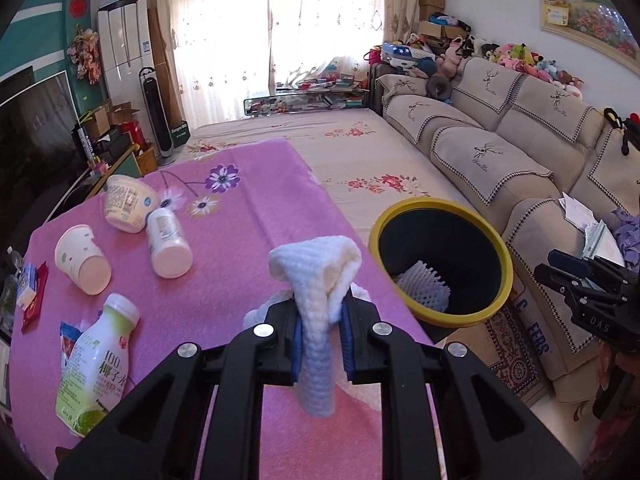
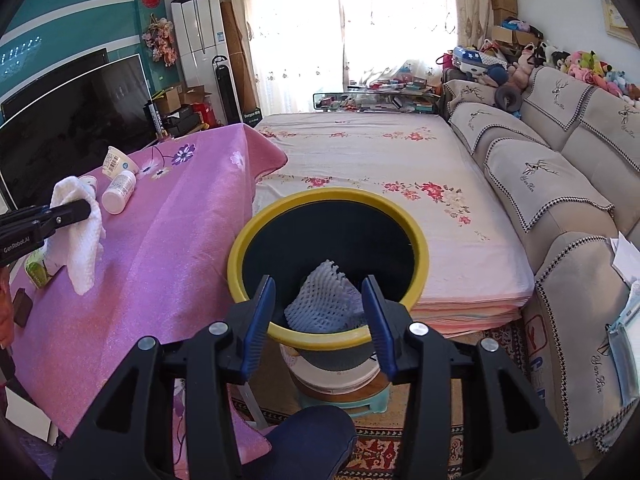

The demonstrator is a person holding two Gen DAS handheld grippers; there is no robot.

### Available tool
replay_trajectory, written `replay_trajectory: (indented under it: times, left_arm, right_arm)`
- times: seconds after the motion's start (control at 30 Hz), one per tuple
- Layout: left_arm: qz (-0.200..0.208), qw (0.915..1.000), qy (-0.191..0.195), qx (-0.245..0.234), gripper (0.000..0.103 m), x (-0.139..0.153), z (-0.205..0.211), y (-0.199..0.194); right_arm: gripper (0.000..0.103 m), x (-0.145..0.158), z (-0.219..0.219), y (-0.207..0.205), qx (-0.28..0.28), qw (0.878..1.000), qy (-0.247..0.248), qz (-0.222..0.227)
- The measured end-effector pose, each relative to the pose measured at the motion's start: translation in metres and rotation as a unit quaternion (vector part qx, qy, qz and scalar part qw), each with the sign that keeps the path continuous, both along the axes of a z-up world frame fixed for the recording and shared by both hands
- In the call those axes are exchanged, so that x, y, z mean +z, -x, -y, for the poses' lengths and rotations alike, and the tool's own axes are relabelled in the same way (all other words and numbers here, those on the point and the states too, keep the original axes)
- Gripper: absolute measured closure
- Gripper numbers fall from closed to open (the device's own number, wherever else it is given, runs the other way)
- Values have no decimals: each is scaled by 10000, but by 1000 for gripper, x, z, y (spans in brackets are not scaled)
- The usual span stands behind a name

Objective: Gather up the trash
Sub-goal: 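Carry the white cloth over the bin and open the left gripper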

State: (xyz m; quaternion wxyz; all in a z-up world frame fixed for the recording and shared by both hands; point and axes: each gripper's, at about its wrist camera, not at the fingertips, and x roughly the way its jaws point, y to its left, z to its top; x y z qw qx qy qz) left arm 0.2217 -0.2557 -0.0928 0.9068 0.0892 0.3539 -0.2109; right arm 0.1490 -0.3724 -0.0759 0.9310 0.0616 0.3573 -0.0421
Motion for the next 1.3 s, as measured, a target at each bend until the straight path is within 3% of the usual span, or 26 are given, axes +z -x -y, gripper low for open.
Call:
replay_trajectory:
  times: [0.33, 0.57, 0.93, 0.97, 1.0, 1.07, 1.13, 1.3]
  left_arm:
    - [167, 9982, -67, -575, 87, 10, 108, -12]
    - [20, 9969, -216, -759, 87, -7, 174, -36]
    - [-238, 9963, -409, -713, 83, -40, 219, -72]
    - [-243, 9963, -431, -708, 73, -42, 221, -74]
    - [-235, 9962, -453, -700, 53, -44, 223, -75]
    - [-163, 9964, -467, -682, 33, -45, 226, -75]
    - [-157, 9965, -446, -690, 31, -44, 225, -77]
    - [-129, 9972, -287, -684, 9, -33, 208, -71]
  right_arm:
    - [59, 5, 40, 22, -321, 9994, -11, 120]
    - [57, -9, 69, 23, -498, 9987, -93, 13]
    - [57, -22, 85, 14, -548, 9983, -201, -41]
    - [56, -22, 85, 13, -547, 9983, -199, -47]
    - [56, -22, 85, 12, -545, 9983, -199, -50]
    - [56, -22, 86, 11, -544, 9983, -202, -57]
    - [56, -21, 85, 10, -555, 9982, -193, -66]
    - [55, -18, 82, 10, -559, 9983, -155, -76]
